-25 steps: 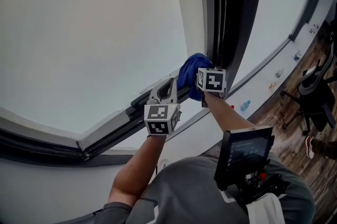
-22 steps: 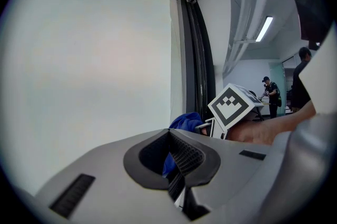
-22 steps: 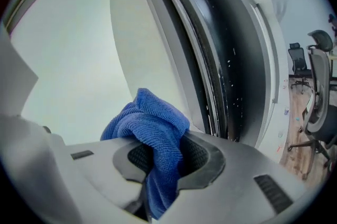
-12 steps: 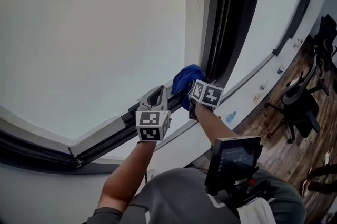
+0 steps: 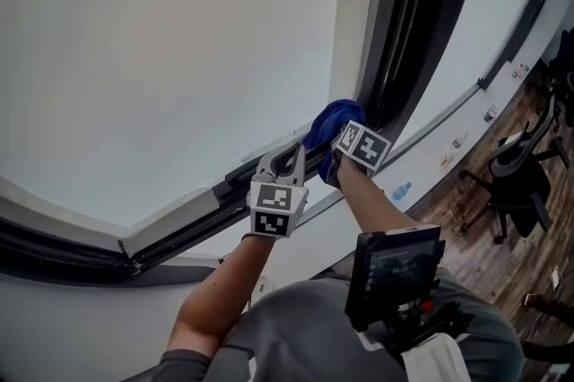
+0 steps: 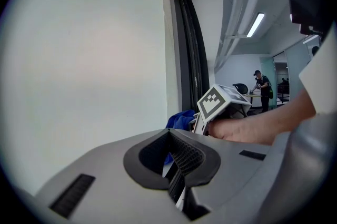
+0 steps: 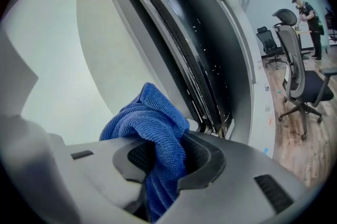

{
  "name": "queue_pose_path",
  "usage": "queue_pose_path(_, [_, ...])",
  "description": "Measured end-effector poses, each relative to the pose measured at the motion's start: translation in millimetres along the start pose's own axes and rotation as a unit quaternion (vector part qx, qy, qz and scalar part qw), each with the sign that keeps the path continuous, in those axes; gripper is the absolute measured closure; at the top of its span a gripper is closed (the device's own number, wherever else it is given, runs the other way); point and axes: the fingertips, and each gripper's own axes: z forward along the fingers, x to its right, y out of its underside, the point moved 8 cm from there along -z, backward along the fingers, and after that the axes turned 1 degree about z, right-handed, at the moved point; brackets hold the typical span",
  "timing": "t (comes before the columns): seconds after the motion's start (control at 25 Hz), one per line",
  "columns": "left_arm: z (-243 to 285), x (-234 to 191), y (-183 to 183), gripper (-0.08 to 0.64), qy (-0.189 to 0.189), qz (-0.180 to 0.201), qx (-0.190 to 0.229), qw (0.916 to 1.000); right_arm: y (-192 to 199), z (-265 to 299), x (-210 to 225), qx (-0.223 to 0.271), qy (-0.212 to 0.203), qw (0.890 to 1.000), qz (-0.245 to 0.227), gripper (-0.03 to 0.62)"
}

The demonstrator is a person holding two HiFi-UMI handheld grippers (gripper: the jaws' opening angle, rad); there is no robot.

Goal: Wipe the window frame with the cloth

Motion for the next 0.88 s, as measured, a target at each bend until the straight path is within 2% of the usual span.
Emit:
queue_pose_path(0.12, [2,-2,-6,0.551,-0.004,0.026,-0.002,0.9997,-6,1,1,0.018,0.009,1.000,0.013,0.494])
queue_pose_path(0.32, [6,-6,-25,0.551,0.005,0.029,0.011,0.9995,-17,4,0,0.028,0.008,0.999,0.047,0.494])
queue_pose_path(0.52, [4,-4,-54,0.551,0.020,0.033,0.042,0.9984,-42,-7,-13,0.049,-0.017,0.996,0.069,0.494])
queue_pose_path(0.76, [-2,-7,-85,0.551,0.043,0.036,0.085,0.9948,-70,-28,-36,0.083,-0.048,0.993,0.065,0.494])
queue_pose_path(0.88, [-5,-10,-104,0.551,0.040,0.038,0.099,0.9935,-87,-37,-43,0.094,-0.061,0.991,0.070,0.494])
